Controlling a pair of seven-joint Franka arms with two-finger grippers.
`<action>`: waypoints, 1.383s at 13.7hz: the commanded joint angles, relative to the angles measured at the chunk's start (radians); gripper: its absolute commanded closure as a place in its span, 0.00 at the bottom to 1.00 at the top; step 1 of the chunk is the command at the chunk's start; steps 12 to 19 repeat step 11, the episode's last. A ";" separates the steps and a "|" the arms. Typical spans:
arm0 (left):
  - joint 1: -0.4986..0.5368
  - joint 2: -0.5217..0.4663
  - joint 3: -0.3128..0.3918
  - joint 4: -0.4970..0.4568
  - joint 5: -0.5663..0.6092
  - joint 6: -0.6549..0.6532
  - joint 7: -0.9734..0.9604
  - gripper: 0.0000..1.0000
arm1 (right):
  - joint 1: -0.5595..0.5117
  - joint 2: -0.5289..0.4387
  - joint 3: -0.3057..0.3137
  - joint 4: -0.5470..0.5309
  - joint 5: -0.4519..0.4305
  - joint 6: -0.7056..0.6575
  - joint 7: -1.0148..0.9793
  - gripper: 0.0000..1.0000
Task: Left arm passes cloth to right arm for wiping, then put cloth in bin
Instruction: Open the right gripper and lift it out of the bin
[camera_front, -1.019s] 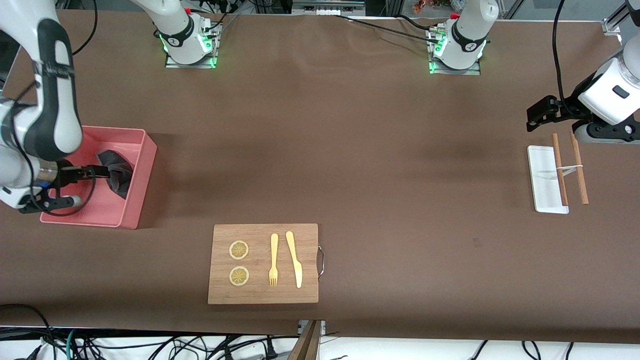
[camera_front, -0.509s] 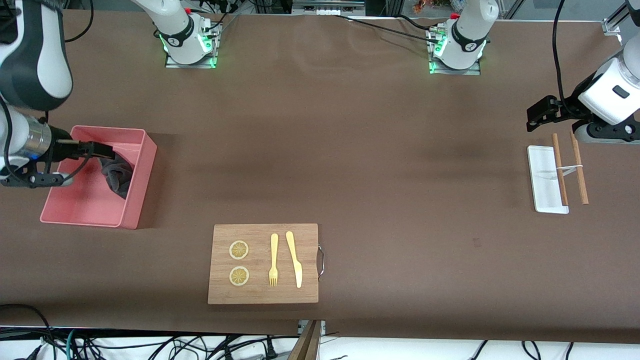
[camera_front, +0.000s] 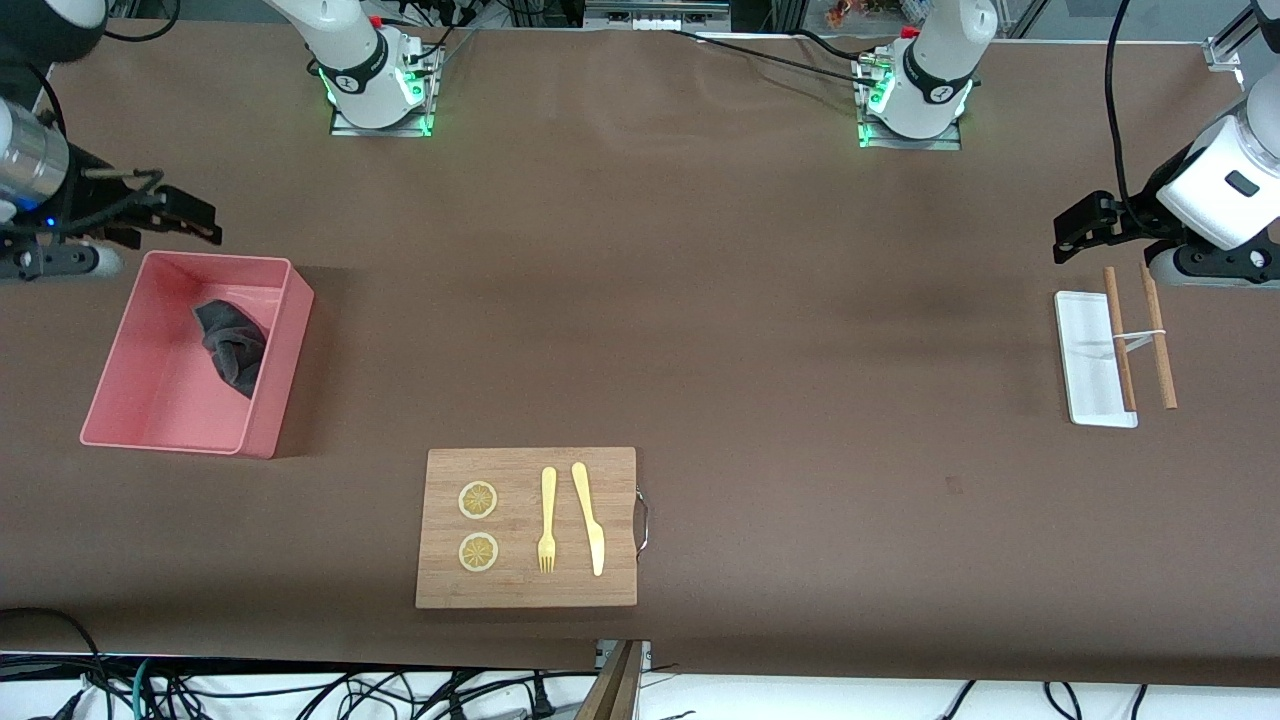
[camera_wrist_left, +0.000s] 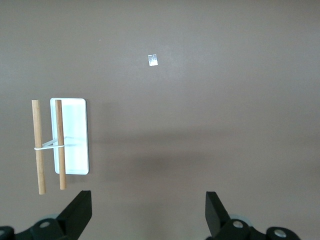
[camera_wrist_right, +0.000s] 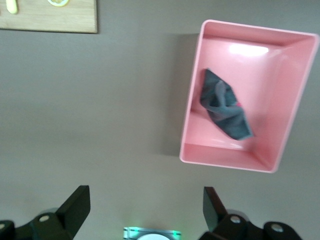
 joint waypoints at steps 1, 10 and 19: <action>-0.002 0.014 0.002 0.029 0.006 -0.007 0.018 0.00 | -0.036 -0.075 0.039 -0.014 -0.034 0.000 0.006 0.00; -0.001 0.014 0.002 0.029 0.006 -0.007 0.018 0.00 | -0.076 -0.068 0.099 -0.001 -0.028 -0.041 0.126 0.00; -0.002 0.014 0.002 0.029 0.006 -0.007 0.018 0.00 | -0.076 -0.044 0.098 0.035 -0.029 -0.052 0.121 0.00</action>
